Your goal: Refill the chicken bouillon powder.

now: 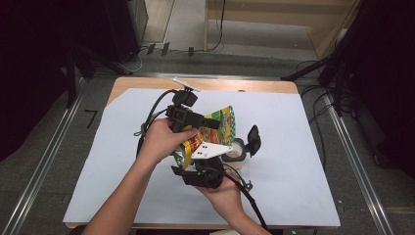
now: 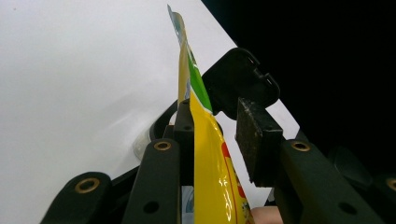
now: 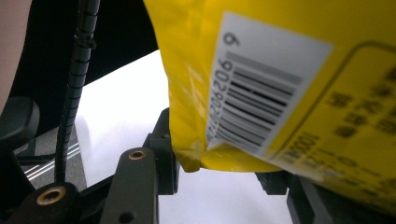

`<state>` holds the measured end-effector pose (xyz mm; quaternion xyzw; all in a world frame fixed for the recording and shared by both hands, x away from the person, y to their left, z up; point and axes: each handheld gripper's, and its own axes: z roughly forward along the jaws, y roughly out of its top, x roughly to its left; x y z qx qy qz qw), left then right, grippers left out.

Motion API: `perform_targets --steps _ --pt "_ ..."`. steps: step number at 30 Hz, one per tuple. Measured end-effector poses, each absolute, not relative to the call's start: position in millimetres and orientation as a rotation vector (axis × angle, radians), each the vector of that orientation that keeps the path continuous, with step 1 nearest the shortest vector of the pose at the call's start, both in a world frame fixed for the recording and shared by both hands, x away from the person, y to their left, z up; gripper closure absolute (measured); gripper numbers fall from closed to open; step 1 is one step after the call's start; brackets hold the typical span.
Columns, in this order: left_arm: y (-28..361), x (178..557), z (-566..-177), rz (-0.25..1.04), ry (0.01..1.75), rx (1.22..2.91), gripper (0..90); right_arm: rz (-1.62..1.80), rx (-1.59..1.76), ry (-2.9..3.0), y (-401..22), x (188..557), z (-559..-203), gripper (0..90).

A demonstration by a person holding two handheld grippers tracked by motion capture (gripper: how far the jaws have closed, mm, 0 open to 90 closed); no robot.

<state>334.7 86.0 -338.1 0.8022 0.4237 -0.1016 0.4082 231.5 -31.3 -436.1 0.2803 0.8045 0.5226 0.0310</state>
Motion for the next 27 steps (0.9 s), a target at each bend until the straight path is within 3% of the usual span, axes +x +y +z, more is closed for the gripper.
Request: perform_targets --steps 27 --pt "85.0 331.9 -336.6 -0.241 1.057 2.023 70.1 1.612 0.861 2.471 -30.7 229.8 -436.4 59.2"
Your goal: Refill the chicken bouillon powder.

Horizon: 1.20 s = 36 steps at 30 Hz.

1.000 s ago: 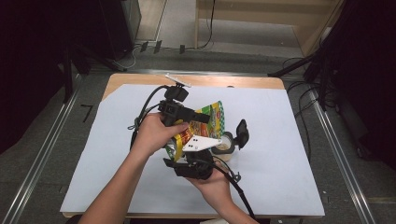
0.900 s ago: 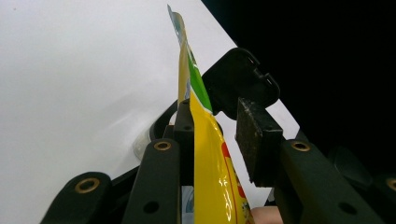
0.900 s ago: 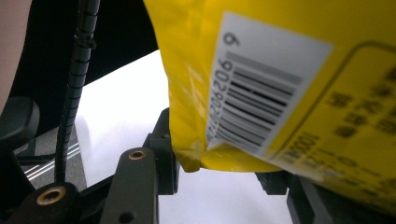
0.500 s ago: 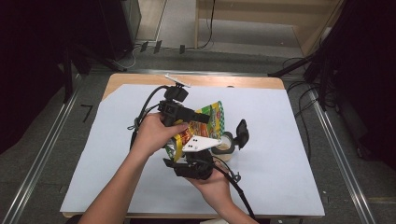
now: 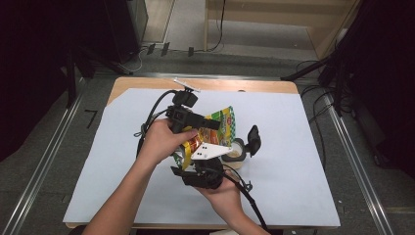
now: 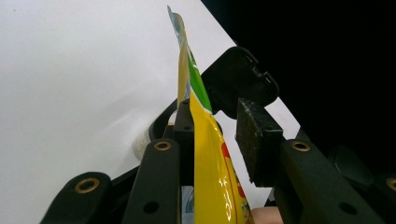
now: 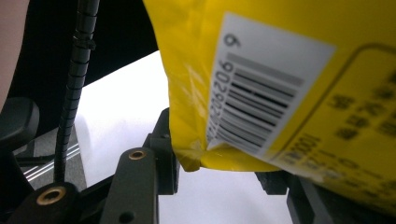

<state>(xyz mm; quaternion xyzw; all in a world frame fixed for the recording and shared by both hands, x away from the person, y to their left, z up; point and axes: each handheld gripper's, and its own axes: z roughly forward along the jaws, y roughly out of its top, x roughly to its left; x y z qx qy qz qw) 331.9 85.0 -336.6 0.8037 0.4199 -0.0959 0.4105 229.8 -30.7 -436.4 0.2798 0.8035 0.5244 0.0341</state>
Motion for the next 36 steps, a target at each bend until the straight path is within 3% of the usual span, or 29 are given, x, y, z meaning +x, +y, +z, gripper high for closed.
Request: perform_targets --steps 36 --pt "81.5 330.5 -336.8 -0.245 1.049 2.012 68.4 1.674 0.907 2.462 -32.2 228.5 -437.3 59.7"
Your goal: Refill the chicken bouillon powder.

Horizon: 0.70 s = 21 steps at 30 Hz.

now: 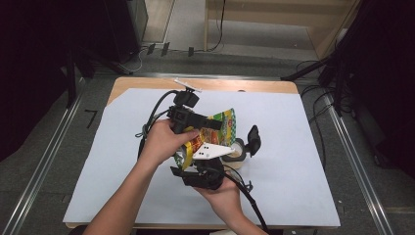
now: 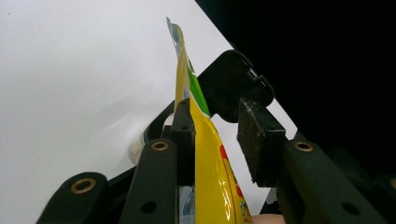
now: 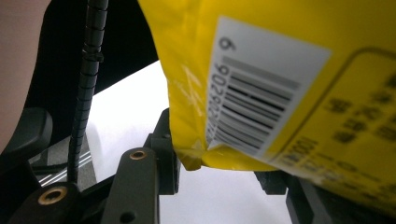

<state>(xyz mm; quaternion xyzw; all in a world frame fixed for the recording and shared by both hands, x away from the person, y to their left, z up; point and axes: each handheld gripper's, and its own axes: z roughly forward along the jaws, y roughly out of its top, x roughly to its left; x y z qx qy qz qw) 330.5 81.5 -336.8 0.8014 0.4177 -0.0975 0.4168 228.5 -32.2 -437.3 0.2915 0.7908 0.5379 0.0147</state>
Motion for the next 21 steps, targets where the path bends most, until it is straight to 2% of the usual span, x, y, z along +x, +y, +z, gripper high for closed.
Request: perform_targets --steps 21 --pt "79.8 328.9 -336.5 -0.241 1.042 2.019 69.3 1.658 0.884 2.462 -31.3 226.6 -438.4 61.5"
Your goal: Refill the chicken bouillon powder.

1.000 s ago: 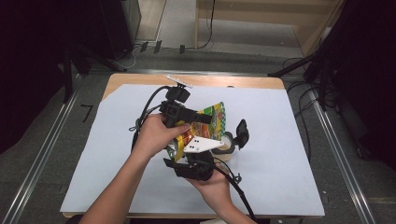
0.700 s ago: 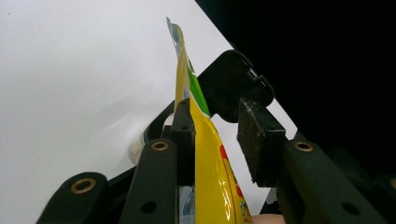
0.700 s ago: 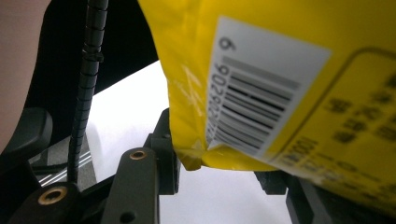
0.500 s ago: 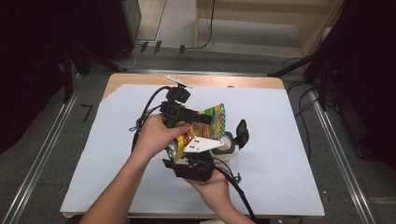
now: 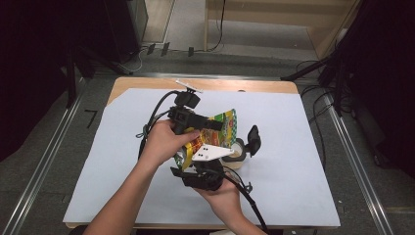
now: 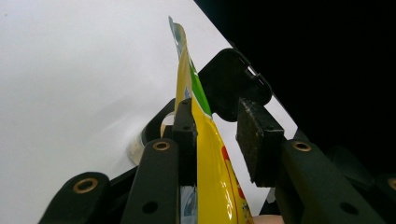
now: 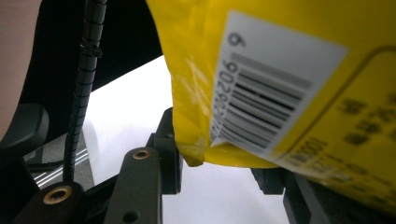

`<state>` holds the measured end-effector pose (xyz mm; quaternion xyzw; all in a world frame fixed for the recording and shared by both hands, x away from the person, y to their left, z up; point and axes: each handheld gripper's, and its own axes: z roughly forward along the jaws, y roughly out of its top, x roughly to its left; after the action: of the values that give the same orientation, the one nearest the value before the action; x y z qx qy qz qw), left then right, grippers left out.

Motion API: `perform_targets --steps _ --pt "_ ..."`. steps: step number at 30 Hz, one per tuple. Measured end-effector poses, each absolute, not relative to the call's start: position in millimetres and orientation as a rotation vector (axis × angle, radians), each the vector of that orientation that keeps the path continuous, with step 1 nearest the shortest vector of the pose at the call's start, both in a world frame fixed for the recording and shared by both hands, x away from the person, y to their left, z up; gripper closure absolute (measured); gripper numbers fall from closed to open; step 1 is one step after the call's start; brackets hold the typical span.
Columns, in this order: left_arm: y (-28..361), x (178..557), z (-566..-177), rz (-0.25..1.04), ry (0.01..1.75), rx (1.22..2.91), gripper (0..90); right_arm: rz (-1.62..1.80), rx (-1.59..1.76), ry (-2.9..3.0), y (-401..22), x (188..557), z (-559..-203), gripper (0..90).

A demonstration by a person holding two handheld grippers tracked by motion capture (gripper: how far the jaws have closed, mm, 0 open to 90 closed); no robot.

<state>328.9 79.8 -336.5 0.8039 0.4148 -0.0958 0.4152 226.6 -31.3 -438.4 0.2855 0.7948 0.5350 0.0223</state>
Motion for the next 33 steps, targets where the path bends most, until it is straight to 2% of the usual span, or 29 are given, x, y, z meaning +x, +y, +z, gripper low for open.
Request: perform_targets --steps 33 --pt "79.6 327.7 -333.3 -0.218 1.019 1.995 68.9 1.62 0.853 2.445 -33.7 227.4 -435.1 61.3"
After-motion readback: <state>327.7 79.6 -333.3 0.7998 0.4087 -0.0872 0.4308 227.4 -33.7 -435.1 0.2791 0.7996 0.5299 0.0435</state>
